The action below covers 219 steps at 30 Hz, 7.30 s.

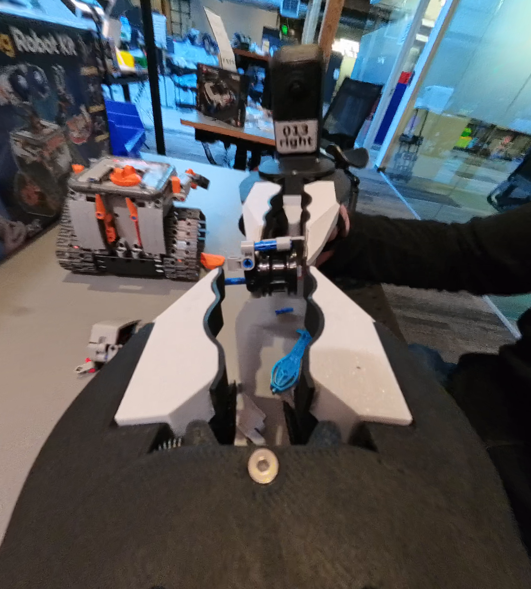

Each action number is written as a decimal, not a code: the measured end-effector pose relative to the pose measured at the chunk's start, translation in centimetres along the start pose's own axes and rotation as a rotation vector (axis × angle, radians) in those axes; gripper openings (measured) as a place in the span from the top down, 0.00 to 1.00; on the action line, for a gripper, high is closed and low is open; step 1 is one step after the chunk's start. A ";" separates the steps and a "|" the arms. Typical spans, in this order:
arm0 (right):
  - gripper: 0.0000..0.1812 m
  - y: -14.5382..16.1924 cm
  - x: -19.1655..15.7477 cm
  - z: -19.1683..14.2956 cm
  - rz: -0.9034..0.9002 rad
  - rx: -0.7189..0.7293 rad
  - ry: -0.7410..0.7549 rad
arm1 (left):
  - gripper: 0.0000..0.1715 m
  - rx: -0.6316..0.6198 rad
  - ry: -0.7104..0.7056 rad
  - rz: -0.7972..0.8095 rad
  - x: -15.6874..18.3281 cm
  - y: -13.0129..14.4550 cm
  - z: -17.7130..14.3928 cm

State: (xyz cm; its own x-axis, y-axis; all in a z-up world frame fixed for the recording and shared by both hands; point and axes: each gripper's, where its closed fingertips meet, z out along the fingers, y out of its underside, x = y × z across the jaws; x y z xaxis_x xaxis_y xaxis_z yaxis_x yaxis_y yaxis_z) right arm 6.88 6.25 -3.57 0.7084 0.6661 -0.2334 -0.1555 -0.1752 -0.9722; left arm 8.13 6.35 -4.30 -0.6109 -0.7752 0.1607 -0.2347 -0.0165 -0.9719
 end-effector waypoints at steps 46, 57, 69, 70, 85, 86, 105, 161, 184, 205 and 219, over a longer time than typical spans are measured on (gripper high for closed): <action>0.89 10.8 3.6 -2.7 -0.808 -0.774 0.301 | 0.84 -0.537 -0.274 0.525 -2.9 10.5 4.0; 0.90 9.9 4.3 -2.6 -0.618 -0.673 0.361 | 0.88 -0.507 -0.283 0.326 -3.5 10.5 4.3; 0.90 9.8 5.0 -2.8 -0.542 -0.639 0.388 | 0.89 -0.492 -0.285 0.246 -4.1 10.5 4.5; 0.89 10.1 5.1 -2.7 -0.587 -0.664 0.406 | 0.89 -0.502 -0.285 0.242 -4.2 10.7 4.5; 0.90 6.9 5.9 -3.9 -0.688 -0.579 0.540 | 0.89 -0.417 -0.272 0.106 -5.0 9.1 4.1; 0.86 7.0 6.1 -3.8 -0.705 -0.591 0.555 | 0.89 -0.408 -0.268 0.079 -5.1 9.1 4.1; 1.00 7.2 8.5 -3.2 -1.102 -0.838 0.823 | 0.90 -0.347 -0.311 -0.137 -6.5 8.6 4.8; 0.89 6.2 1.6 -4.1 -0.498 -0.428 0.108 | 0.98 -0.409 -0.018 0.227 -0.1 6.7 4.3; 1.00 9.8 2.5 -4.2 -0.587 -0.605 0.136 | 0.99 -0.464 -0.073 0.414 -0.2 8.7 5.4; 1.00 8.9 3.7 -5.7 -0.505 -0.554 0.164 | 0.96 -0.439 -0.133 0.372 -2.9 8.7 2.6; 0.87 9.0 8.3 -3.2 -0.642 -0.667 0.382 | 0.95 -0.637 -0.264 0.578 -7.4 10.3 4.3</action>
State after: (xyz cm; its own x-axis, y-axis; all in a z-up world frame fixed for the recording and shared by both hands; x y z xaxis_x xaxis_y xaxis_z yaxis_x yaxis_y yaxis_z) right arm 13.60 7.85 -14.18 0.7146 0.5205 0.4673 0.6689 -0.3131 -0.6742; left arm 13.47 9.26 -16.21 -0.5885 -0.6751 -0.4449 -0.3675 0.7135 -0.5966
